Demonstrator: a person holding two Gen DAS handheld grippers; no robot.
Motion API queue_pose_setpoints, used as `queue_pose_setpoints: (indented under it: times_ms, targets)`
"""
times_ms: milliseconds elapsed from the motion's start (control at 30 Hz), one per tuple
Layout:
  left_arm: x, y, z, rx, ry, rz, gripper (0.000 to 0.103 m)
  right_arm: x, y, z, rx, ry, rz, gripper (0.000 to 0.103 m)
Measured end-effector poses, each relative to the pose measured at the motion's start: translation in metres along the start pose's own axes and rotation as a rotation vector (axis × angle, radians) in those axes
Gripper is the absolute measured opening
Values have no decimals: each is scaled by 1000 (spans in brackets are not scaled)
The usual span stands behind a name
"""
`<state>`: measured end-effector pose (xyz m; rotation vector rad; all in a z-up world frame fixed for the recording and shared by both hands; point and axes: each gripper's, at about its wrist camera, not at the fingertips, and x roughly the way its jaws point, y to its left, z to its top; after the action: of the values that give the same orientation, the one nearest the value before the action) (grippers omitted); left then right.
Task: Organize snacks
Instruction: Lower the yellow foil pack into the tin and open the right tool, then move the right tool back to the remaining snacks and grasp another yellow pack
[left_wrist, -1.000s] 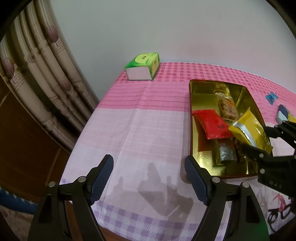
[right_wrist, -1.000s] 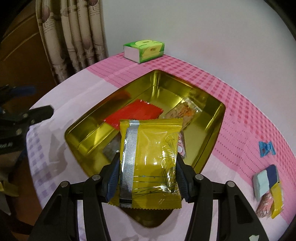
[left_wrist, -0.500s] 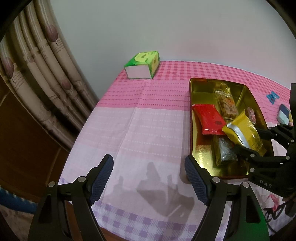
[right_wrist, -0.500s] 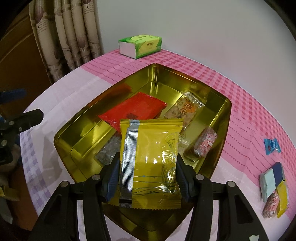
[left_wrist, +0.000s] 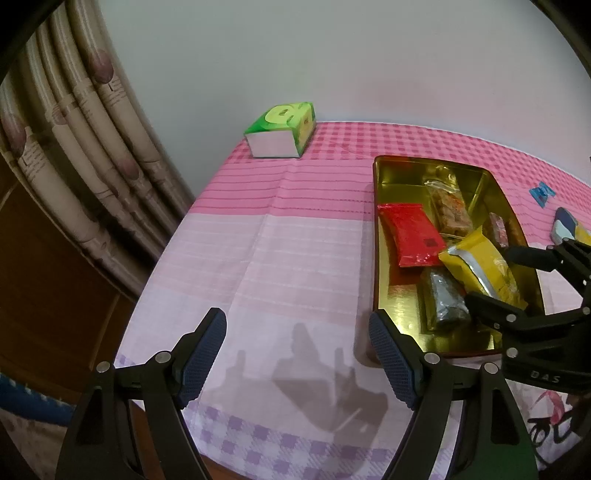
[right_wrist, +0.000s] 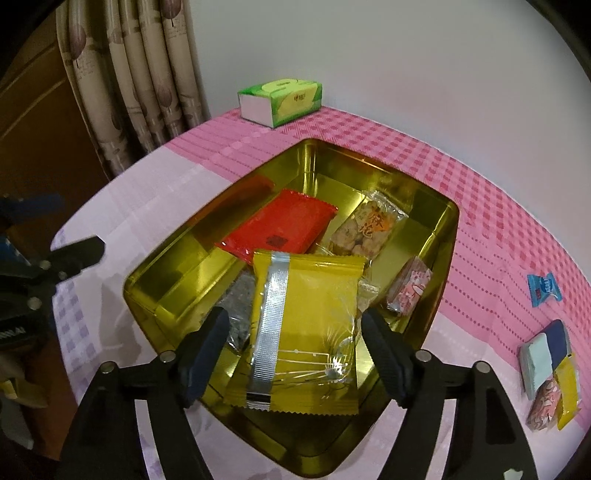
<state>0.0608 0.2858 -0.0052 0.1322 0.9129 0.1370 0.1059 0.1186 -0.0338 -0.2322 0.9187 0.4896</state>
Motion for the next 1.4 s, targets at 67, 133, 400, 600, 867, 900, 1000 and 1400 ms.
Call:
queue_pose_setpoints:
  times_ms: [67, 133, 400, 600, 867, 900, 1000, 1400]
  targets:
    - [0, 0, 0, 0, -1, 1, 80, -4, 0, 0, 6, -8, 5, 76]
    - [0, -1, 0, -2, 1, 4, 80, -9, -2, -1, 12, -19, 9, 76]
    - [-1, -2, 0, -5, 1, 13, 80, -41, -32, -14, 70, -75, 1, 76]
    - [1, -5, -2, 16, 4, 20, 80, -69, -110, -44, 171, -87, -109, 76]
    - [-3, -23, -4, 73, -9, -9, 80, -99, -230, -91, 314, -65, -311, 76]
    - [-3, -26, -4, 78, -10, -15, 80, -100, -242, -96, 322, -53, -325, 76]
    - [-5, -34, -5, 99, -16, -32, 80, -95, -270, -110, 329, -5, -349, 76]
    - [-28, -111, 17, 243, -46, -132, 81, -45, -306, -122, 238, 99, -296, 77]
